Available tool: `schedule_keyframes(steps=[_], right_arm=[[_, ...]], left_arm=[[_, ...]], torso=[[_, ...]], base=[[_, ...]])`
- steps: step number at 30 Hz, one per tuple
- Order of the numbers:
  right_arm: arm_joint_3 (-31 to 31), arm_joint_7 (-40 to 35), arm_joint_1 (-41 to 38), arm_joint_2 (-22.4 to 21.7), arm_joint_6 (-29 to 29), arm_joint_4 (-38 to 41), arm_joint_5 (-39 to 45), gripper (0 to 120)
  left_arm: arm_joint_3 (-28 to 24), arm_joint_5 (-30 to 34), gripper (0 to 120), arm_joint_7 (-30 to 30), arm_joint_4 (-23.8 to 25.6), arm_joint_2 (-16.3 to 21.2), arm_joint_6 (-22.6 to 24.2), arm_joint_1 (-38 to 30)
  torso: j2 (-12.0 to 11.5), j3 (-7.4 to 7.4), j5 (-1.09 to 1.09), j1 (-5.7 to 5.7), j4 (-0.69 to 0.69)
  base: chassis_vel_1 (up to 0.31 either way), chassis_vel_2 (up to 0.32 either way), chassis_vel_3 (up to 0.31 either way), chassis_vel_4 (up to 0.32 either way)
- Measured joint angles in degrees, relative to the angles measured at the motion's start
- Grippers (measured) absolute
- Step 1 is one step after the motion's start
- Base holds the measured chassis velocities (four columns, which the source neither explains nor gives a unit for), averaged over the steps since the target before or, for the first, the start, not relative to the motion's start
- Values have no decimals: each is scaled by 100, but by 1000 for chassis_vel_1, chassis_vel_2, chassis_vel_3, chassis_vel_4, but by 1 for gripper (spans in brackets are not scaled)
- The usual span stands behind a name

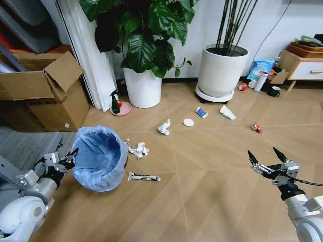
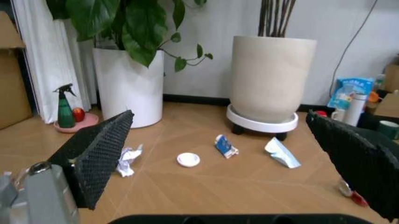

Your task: Pick up the trash bin and place the garbage on the floor into it.

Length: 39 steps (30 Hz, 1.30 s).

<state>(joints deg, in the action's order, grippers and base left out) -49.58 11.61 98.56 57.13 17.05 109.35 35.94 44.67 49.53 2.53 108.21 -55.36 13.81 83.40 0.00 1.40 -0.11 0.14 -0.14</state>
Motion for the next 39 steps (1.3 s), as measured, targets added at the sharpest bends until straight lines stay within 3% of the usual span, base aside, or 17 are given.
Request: schedule_keyframes(steps=[8, 13, 21, 23, 32, 36, 37, 39], right_arm=[[3, 27, -10, -23, 28, -22, 1, 100], [35, 61, -32, -45, 104, -73, -42, 100], [119, 69, -51, -132, 191, -104, -86, 100], [154, 102, -75, -197, 180, -127, -101, 100], [278, 608, -67, -749, -191, -293, -185, 100], [730, 1039, -276, -1003, -268, -597, -159, 100], [1354, 1621, -699, -1334, -284, -946, 56, 100], [1666, 1977, -976, -1493, -311, -1138, 238, 100]], left_arm=[[-6, 0, 0, -2, -4, 17, 0, -12], [-1, -5, 0, -4, -13, 23, 0, 16], [-19, -20, 0, -1, -11, 61, 0, 23], [-28, -15, 0, -3, -1, 117, 0, 13], [-117, 10, 0, 12, 90, 393, 11, 74], [-134, 4, 0, 25, 172, 521, 16, 139], [-133, -6, 0, 36, 246, 563, 20, 208], [-116, -14, 0, 36, 283, 570, 20, 253]], torso=[[0, 0, -3, 0, -3], [0, 0, -2, 0, 2], [0, 2, -1, 2, -4], [0, 2, 6, 2, 0], [0, -1, -1, -1, 0], [0, -2, -6, -2, -5], [0, 0, 17, -1, -4], [0, -1, 18, -1, 1]], base=[[-82, 306, 71, -303], [-108, 291, 115, -253], [-206, 173, 195, -189], [-165, 98, 152, -68], [29, -11, -23, -1], [38, -6, -26, 29], [0, 0, 0, 0], [0, 0, 0, 0]])
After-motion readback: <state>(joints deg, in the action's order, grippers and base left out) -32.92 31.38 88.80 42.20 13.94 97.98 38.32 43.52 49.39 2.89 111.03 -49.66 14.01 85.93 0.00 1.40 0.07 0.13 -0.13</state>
